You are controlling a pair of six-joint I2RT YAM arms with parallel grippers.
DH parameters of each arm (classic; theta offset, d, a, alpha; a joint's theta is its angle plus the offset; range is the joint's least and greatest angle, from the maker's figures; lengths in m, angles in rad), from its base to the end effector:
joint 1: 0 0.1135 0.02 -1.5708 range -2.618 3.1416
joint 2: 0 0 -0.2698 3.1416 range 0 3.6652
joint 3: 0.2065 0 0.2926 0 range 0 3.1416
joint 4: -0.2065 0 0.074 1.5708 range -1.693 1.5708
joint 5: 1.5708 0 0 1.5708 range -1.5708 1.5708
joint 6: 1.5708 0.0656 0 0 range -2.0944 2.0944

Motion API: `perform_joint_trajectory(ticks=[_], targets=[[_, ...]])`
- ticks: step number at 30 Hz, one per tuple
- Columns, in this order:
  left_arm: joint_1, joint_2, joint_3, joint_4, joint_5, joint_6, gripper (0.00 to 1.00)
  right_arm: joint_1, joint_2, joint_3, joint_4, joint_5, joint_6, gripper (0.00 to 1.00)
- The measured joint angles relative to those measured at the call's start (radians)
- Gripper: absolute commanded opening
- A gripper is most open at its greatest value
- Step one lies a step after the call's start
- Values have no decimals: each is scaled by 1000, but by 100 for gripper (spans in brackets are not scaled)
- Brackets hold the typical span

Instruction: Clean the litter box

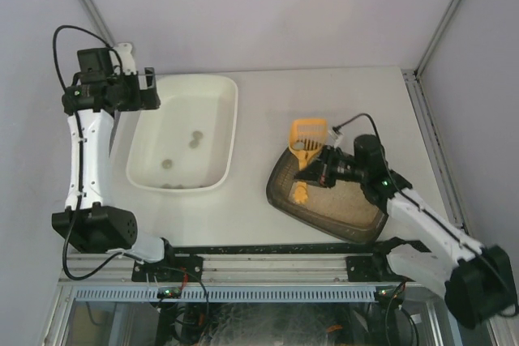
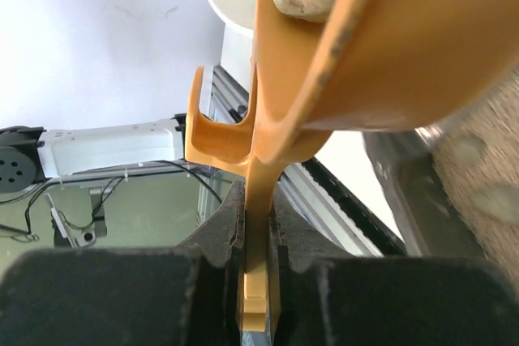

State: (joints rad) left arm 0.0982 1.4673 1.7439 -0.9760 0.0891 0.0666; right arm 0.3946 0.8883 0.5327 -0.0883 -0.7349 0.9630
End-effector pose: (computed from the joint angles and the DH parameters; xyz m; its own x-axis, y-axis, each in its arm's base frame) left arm 0.3567 0.0293 0.4281 -0.6412 0.0034 -0.7673 0.0128 0.9999 -0.0062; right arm 0.2138 0.1367 0.2267 -0.9194 0.2769 -0.2793 -0.1566 0.3937 0.9058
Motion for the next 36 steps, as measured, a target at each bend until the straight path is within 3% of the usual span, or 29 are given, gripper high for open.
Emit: perform_joint_trajectory(ticks=[9, 14, 18, 28, 36], targets=[[200, 34, -14, -41, 65, 6, 100, 204, 577, 567, 2, 39, -134, 0], [259, 49, -55, -65, 74, 9, 100, 318, 890, 1020, -243, 139, -303, 0], [282, 49, -79, -72, 74, 15, 100, 404, 1082, 1275, -438, 225, -413, 0], [302, 49, -80, -77, 76, 16, 100, 550, 1315, 1612, -800, 500, -559, 0], [302, 49, -119, -73, 76, 16, 100, 717, 1372, 1764, -922, 962, -777, 0]])
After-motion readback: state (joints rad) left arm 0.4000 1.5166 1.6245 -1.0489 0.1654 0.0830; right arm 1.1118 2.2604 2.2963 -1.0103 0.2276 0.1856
